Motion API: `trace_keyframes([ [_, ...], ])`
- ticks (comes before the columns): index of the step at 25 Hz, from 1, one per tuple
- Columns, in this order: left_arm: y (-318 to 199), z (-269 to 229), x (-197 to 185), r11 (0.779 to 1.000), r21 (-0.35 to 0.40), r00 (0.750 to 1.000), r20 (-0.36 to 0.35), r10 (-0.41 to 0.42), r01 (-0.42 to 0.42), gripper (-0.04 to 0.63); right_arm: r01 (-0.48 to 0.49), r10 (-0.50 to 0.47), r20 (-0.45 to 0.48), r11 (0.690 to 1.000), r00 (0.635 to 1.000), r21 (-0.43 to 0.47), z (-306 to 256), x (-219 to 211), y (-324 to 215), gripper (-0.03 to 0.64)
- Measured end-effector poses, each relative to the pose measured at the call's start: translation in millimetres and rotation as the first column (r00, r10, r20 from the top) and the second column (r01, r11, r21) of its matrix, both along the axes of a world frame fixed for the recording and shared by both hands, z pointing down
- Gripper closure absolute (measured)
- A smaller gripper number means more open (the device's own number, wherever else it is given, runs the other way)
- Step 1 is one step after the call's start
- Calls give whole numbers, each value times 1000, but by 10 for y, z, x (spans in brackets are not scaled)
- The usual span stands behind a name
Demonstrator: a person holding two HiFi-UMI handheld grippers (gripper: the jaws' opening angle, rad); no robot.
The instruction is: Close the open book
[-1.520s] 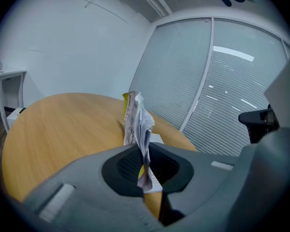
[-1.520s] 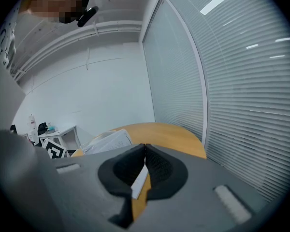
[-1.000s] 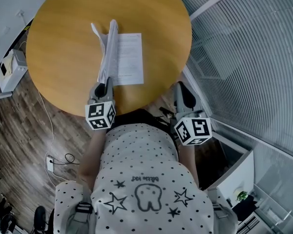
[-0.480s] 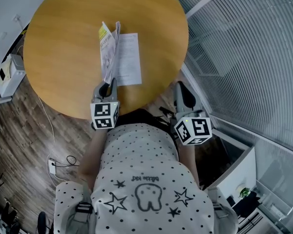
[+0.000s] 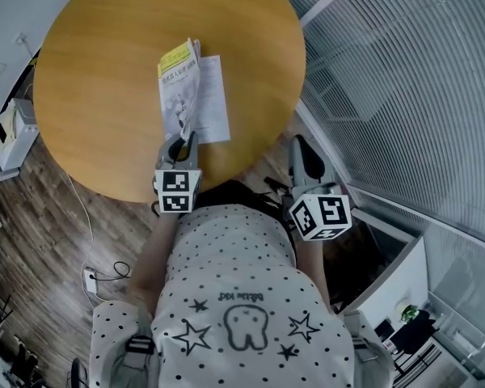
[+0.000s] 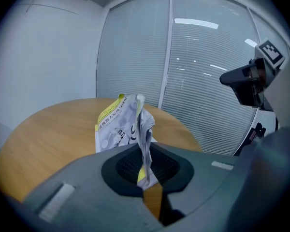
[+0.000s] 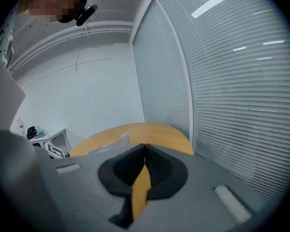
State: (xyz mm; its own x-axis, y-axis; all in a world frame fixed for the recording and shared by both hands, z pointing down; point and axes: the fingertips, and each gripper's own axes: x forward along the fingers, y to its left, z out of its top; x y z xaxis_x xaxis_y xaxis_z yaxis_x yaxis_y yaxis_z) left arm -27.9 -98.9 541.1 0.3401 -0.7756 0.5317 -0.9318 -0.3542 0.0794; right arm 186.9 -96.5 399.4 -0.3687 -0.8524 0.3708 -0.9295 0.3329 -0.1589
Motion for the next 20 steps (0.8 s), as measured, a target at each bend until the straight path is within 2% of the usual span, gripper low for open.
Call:
trace_keyframes([
  [7, -59, 131, 90, 998, -33, 998, 23, 56, -55, 555, -20, 20, 1, 1000, 1000, -9, 56, 27, -48, 612],
  [14, -99, 275, 232, 988, -111, 993, 34, 110, -105, 548, -42, 42, 0, 999, 999, -15, 65, 105, -66, 612],
  [20, -127, 382, 291, 981, -142, 990, 40, 137, -131, 543, -48, 48, 1, 999, 999, -22, 84, 109, -84, 612],
])
